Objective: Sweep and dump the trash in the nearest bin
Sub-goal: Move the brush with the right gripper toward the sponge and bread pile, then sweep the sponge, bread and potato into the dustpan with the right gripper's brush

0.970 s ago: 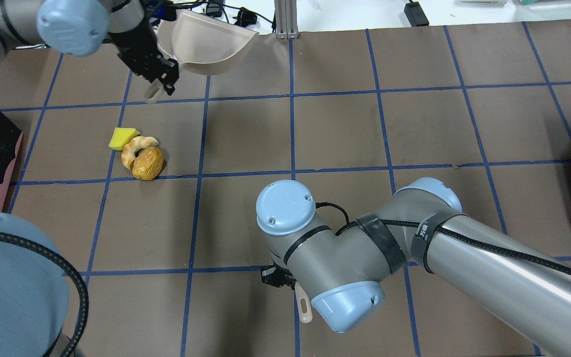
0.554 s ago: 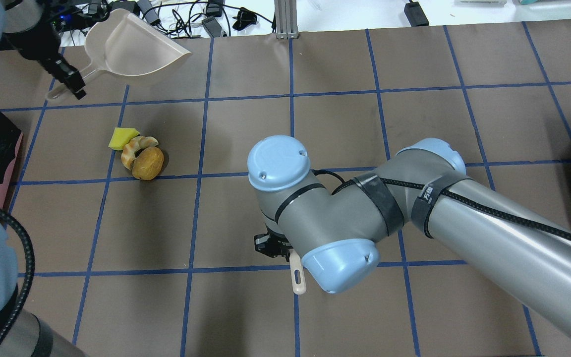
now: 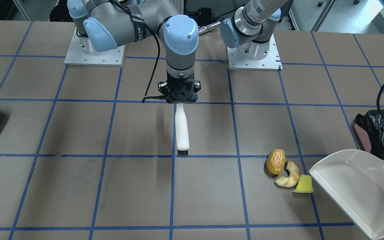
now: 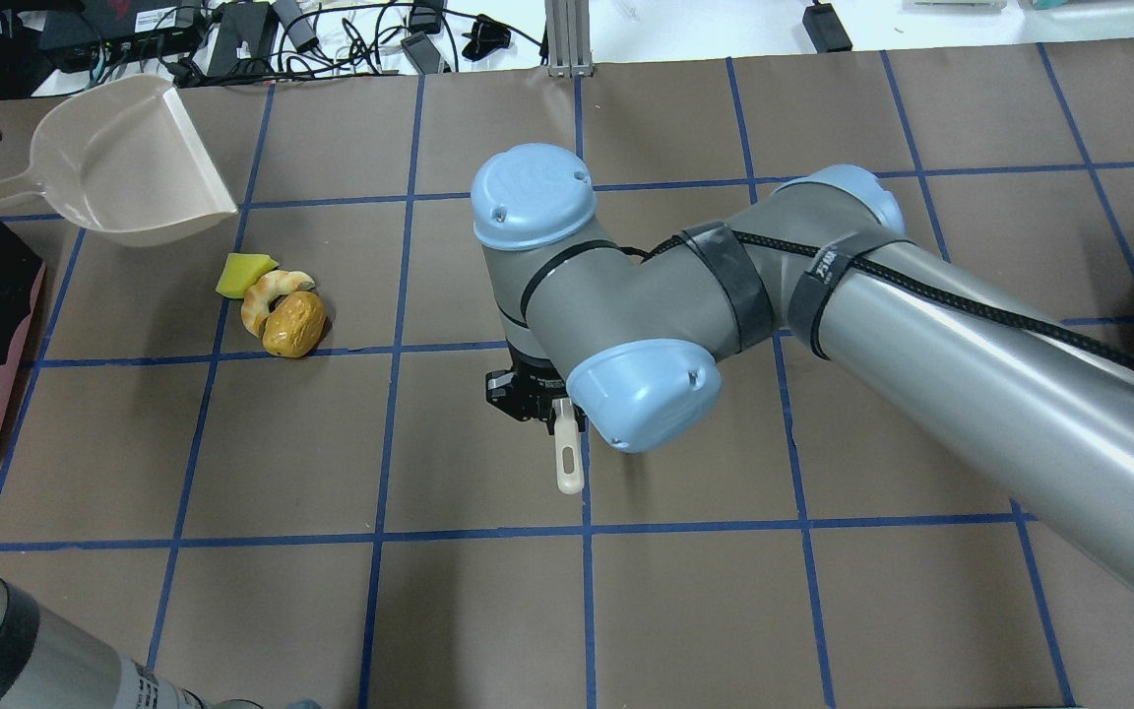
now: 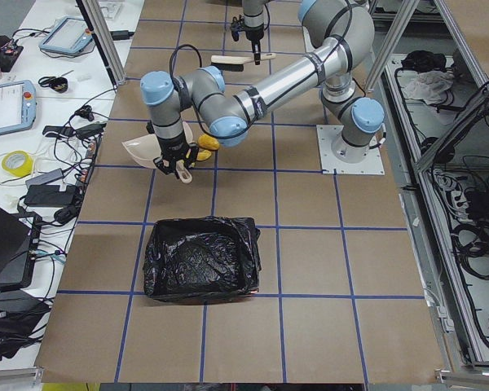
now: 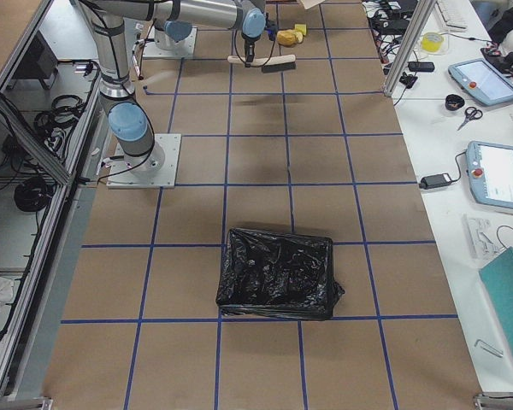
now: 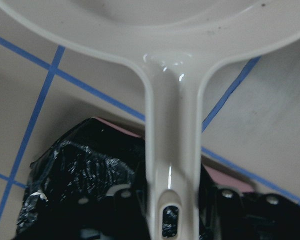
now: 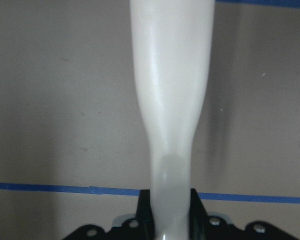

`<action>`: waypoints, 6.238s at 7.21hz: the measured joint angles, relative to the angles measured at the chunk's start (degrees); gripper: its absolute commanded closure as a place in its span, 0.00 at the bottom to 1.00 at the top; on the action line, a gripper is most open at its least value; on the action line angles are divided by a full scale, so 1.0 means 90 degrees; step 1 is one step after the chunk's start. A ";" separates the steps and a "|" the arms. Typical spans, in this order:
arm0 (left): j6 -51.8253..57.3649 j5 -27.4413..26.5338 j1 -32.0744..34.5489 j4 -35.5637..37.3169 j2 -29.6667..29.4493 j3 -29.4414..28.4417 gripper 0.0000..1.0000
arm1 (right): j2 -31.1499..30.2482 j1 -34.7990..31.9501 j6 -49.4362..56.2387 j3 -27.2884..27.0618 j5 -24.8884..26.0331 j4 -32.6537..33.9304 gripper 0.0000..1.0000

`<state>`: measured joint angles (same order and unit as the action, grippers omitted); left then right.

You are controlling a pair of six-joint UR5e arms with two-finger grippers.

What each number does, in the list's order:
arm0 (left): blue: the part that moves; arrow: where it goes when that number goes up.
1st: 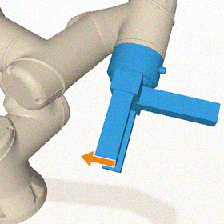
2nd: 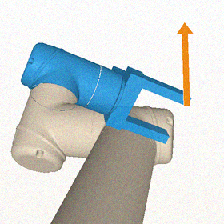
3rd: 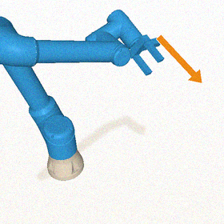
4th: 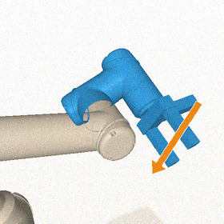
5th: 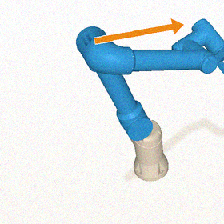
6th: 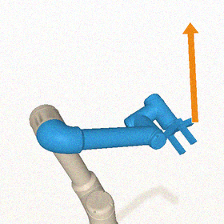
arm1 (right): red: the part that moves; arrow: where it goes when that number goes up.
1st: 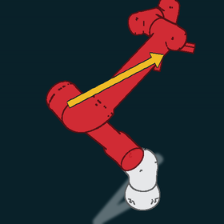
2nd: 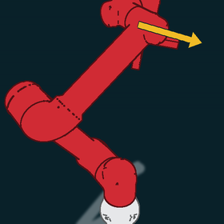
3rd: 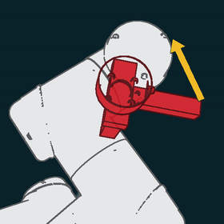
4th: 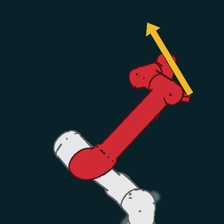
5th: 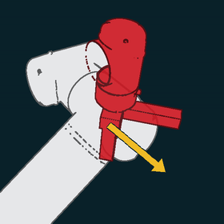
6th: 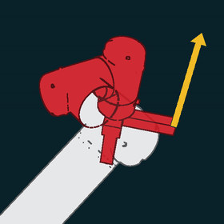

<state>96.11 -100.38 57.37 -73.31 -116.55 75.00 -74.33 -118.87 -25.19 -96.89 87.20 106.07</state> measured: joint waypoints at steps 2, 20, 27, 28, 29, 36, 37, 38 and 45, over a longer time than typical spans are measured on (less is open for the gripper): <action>0.1427 -0.0472 -0.0177 0.0833 -0.0300 0.0045 1.00 | 0.0528 0.0007 -0.0233 0.0919 -0.0094 -0.0530 1.00; 0.3706 -0.0604 0.0246 0.2042 -0.1277 0.0465 1.00 | 0.4224 -0.1484 -0.3330 0.5278 -0.1283 -0.0423 1.00; 0.3692 -0.0614 0.0246 0.2052 -0.1317 0.0465 1.00 | 0.5115 -0.1659 -0.3654 0.6472 -0.1734 0.0044 1.00; 0.3688 -0.0617 0.0252 0.2052 -0.1318 0.0465 1.00 | 0.5153 -0.1666 -0.3683 0.6595 -0.1894 0.0125 1.00; 0.3687 -0.0621 0.0259 0.2052 -0.1318 0.0465 1.00 | 0.5201 -0.1676 -0.3714 0.6664 -0.2070 0.0321 1.00; 0.3686 -0.0624 0.0266 0.2062 -0.1327 0.0463 1.00 | 0.5666 -0.1829 -0.3901 0.7266 -0.2713 0.1314 1.00; 0.3686 -0.0624 0.0266 0.2062 -0.1328 0.0459 1.00 | 0.5681 -0.1845 -0.3929 0.7286 -0.2813 0.1483 1.00; 0.3686 -0.0624 0.0266 0.2062 -0.1327 0.0454 1.00 | 0.5708 -0.1867 -0.3942 0.7294 -0.2888 0.1652 1.00; 0.3615 -0.0576 0.0266 0.2027 -0.1316 0.0465 1.00 | 0.4515 -0.1497 -0.3547 0.6491 -0.2566 0.0879 1.00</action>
<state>128.64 -105.56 59.76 -55.07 -128.39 79.19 -33.69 -132.34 -57.11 -38.47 64.11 113.98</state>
